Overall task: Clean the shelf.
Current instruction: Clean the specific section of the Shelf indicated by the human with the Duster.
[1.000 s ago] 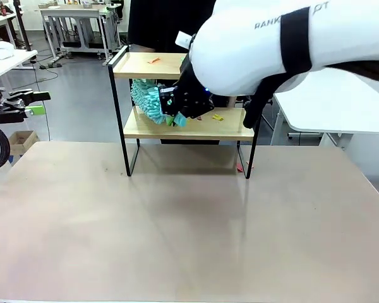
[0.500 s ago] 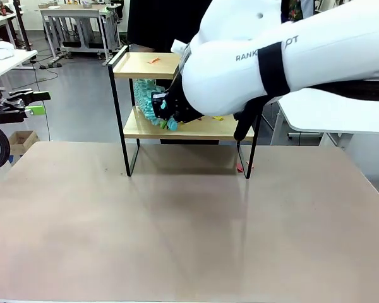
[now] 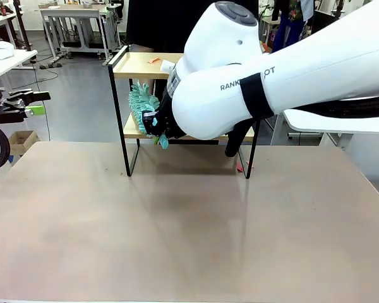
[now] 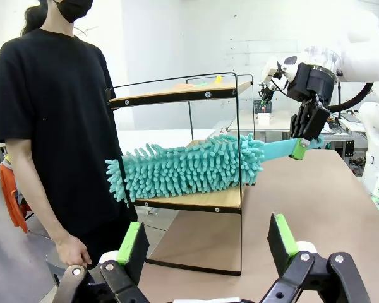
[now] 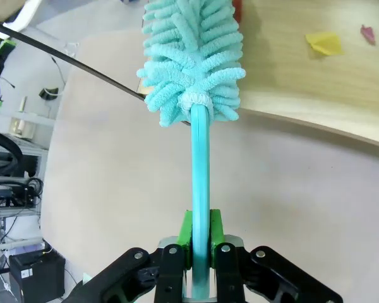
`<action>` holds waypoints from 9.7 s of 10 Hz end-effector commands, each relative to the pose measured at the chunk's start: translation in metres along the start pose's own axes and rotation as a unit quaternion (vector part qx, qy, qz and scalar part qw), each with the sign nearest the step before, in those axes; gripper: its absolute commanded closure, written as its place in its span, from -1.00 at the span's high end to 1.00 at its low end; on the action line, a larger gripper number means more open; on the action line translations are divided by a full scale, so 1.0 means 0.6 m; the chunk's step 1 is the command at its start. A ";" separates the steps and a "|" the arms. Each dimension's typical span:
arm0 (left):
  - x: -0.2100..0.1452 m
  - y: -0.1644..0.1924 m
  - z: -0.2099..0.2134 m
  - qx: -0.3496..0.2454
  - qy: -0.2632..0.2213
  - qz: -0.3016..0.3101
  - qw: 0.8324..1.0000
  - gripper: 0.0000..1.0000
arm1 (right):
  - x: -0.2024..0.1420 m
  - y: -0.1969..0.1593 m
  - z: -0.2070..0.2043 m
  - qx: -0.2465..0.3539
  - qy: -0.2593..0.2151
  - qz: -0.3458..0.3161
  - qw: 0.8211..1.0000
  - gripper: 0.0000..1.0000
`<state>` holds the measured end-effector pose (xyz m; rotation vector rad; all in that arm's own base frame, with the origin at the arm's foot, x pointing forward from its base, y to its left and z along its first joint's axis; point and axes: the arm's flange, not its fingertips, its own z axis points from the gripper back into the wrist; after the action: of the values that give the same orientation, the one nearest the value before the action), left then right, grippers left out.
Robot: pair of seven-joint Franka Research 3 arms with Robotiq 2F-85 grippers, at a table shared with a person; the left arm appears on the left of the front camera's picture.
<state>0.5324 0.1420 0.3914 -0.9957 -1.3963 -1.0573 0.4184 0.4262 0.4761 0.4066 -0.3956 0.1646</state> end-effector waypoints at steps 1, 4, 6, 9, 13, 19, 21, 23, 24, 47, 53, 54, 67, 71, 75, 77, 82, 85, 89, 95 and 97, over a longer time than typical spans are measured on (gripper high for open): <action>0.004 -0.002 0.000 -0.002 0.001 -0.006 1.000 1.00 | 0.010 0.029 0.004 -0.008 0.001 0.000 1.000 -0.74; 0.004 -0.002 0.000 -0.002 0.001 -0.006 1.000 1.00 | 0.000 0.000 0.000 0.000 0.000 0.000 1.000 -0.74; 0.004 -0.002 0.000 -0.002 0.001 -0.006 1.000 1.00 | -0.004 -0.014 0.010 -0.007 0.009 -0.013 1.000 -0.74; 0.004 -0.002 0.000 -0.002 0.001 -0.006 1.000 1.00 | -0.011 -0.053 0.040 -0.018 0.000 -0.044 0.999 -0.74; 0.004 -0.002 0.000 -0.002 0.001 -0.006 1.000 1.00 | -0.034 -0.149 0.092 -0.041 -0.011 -0.095 0.995 -0.74; 0.004 -0.002 0.000 -0.002 0.001 -0.006 1.000 1.00 | -0.079 -0.252 0.207 -0.185 -0.012 -0.107 0.977 -0.74; 0.004 -0.002 0.000 -0.002 0.001 -0.006 1.000 1.00 | -0.087 -0.247 0.221 -0.256 -0.021 -0.113 0.960 -0.74; 0.004 -0.002 0.000 -0.002 0.001 -0.006 1.000 1.00 | -0.096 -0.223 0.231 -0.281 -0.045 -0.088 0.955 -0.74; 0.004 -0.002 0.000 -0.002 0.001 -0.006 1.000 1.00 | -0.100 -0.209 0.235 -0.280 -0.063 -0.075 0.955 -0.74; 0.004 -0.002 0.000 -0.002 0.001 -0.006 1.000 1.00 | -0.195 -0.369 0.475 0.058 0.223 0.281 0.931 -0.74; 0.004 -0.002 0.000 -0.002 0.001 -0.006 1.000 1.00 | -0.257 -0.449 0.514 -0.024 0.326 0.276 0.904 -0.74; 0.004 -0.002 0.000 -0.002 0.001 -0.006 1.000 1.00 | -0.268 -0.455 0.519 -0.028 0.332 0.282 0.900 -0.74; 0.004 -0.002 0.000 -0.002 0.001 -0.006 1.000 1.00 | -0.266 -0.446 0.512 -0.028 0.333 0.266 0.904 -0.74; 0.004 -0.002 0.000 -0.002 0.001 -0.006 1.000 1.00 | -0.266 -0.446 0.512 -0.028 0.333 0.266 0.904 -0.74; 0.004 -0.002 0.000 -0.002 0.001 -0.006 1.000 1.00 | -0.266 -0.446 0.512 -0.028 0.333 0.266 0.904 -0.74; 0.004 -0.002 0.000 -0.002 0.001 -0.006 1.000 1.00 | -0.266 -0.446 0.512 -0.028 0.333 0.266 0.904 -0.74; 0.004 -0.002 0.000 -0.002 0.001 -0.006 1.000 1.00 | -0.266 -0.446 0.512 -0.028 0.333 0.266 0.904 -0.74; 0.004 -0.002 0.000 -0.002 0.001 -0.006 1.000 1.00 | -0.266 -0.446 0.512 -0.028 0.333 0.266 0.904 -0.74; 0.004 -0.002 0.000 -0.002 0.001 -0.006 1.000 1.00 | -0.253 -0.380 0.531 -0.017 0.312 0.298 0.902 -0.74; 0.004 -0.002 0.000 -0.002 0.001 -0.006 1.000 1.00 | -0.172 -0.117 0.578 0.060 0.194 0.332 0.921 -0.74; 0.004 -0.002 0.000 -0.002 0.001 -0.006 1.000 1.00 | -0.149 -0.033 0.572 0.081 0.117 0.301 0.943 -0.74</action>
<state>0.5324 0.1419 0.3913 -0.9959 -1.3962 -1.0574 0.2189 0.2417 0.7182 0.3797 -0.1820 0.9029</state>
